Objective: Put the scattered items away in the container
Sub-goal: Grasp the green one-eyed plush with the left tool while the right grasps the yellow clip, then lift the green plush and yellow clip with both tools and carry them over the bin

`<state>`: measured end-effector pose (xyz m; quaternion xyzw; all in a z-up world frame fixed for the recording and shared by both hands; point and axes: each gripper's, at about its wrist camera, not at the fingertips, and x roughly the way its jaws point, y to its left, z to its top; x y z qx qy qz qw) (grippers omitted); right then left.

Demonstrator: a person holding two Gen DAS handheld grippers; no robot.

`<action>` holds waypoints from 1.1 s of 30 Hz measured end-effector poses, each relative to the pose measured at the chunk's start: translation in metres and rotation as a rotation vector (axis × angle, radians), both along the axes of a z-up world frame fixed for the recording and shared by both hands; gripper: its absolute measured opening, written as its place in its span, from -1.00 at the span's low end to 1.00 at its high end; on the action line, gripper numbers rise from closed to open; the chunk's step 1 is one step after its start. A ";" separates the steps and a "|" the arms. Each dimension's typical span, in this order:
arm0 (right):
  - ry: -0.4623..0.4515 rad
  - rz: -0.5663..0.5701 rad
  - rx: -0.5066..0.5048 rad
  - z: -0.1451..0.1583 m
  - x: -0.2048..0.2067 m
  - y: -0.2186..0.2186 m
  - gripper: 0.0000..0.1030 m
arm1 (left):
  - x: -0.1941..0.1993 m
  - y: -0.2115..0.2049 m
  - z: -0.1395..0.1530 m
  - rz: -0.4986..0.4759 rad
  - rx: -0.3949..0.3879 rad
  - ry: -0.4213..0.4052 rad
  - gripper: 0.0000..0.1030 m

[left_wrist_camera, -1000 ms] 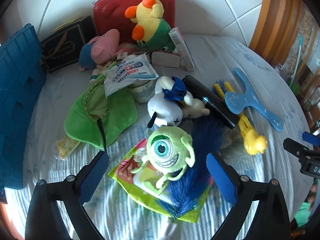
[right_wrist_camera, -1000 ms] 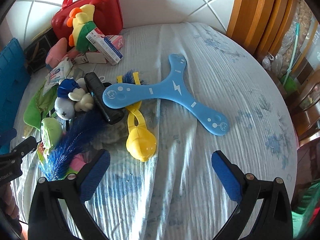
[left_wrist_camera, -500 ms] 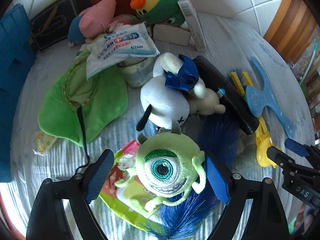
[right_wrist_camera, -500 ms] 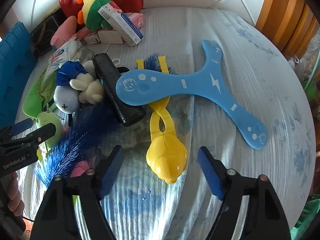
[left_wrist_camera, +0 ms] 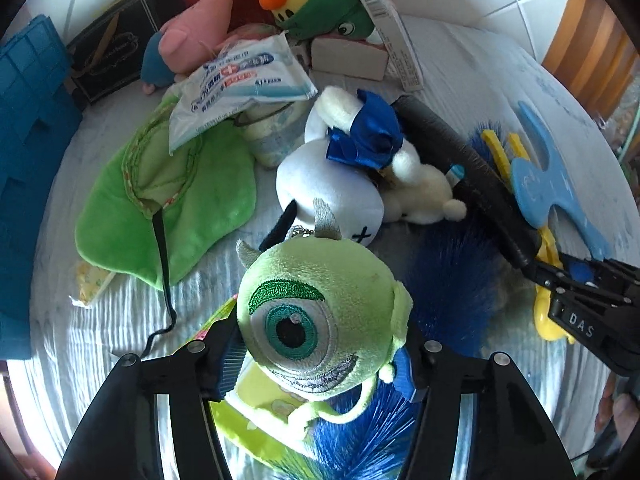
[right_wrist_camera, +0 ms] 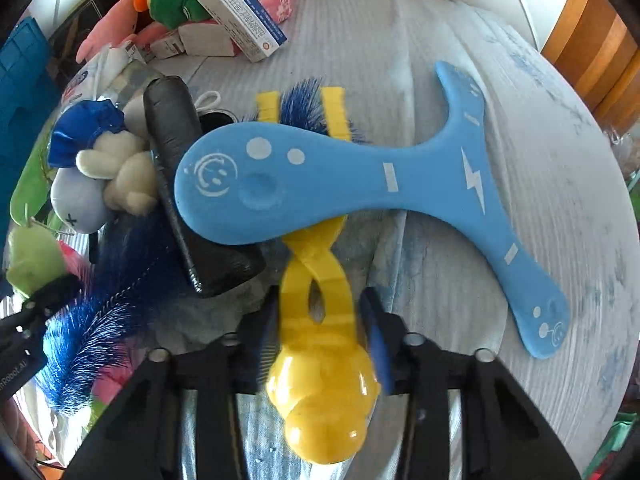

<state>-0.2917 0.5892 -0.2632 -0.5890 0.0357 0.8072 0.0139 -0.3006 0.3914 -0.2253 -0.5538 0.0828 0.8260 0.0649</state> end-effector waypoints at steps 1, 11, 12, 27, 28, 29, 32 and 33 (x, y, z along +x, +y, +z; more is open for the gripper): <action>-0.005 0.001 -0.007 0.000 0.003 0.000 -0.37 | 0.001 0.001 0.004 -0.003 0.006 0.008 0.14; 0.037 -0.012 -0.050 0.025 0.042 0.001 -0.37 | 0.019 0.009 0.040 -0.046 0.045 0.089 0.14; 0.046 -0.010 -0.062 0.029 0.046 0.000 -0.37 | 0.023 0.007 0.044 -0.048 0.048 0.098 0.14; 0.244 0.060 -0.050 0.114 0.092 -0.055 -0.37 | 0.073 -0.037 0.109 -0.022 0.084 0.249 0.14; 0.259 0.068 -0.047 0.120 0.093 -0.059 -0.37 | 0.076 -0.041 0.115 -0.016 0.085 0.264 0.14; 0.275 0.076 -0.045 0.128 0.094 -0.063 -0.37 | 0.079 -0.044 0.121 -0.009 0.085 0.279 0.14; 0.320 0.109 -0.042 0.149 0.097 -0.076 -0.37 | 0.085 -0.056 0.137 0.020 0.085 0.318 0.14; 0.335 0.123 -0.041 0.156 0.098 -0.081 -0.37 | 0.086 -0.060 0.142 0.031 0.083 0.331 0.14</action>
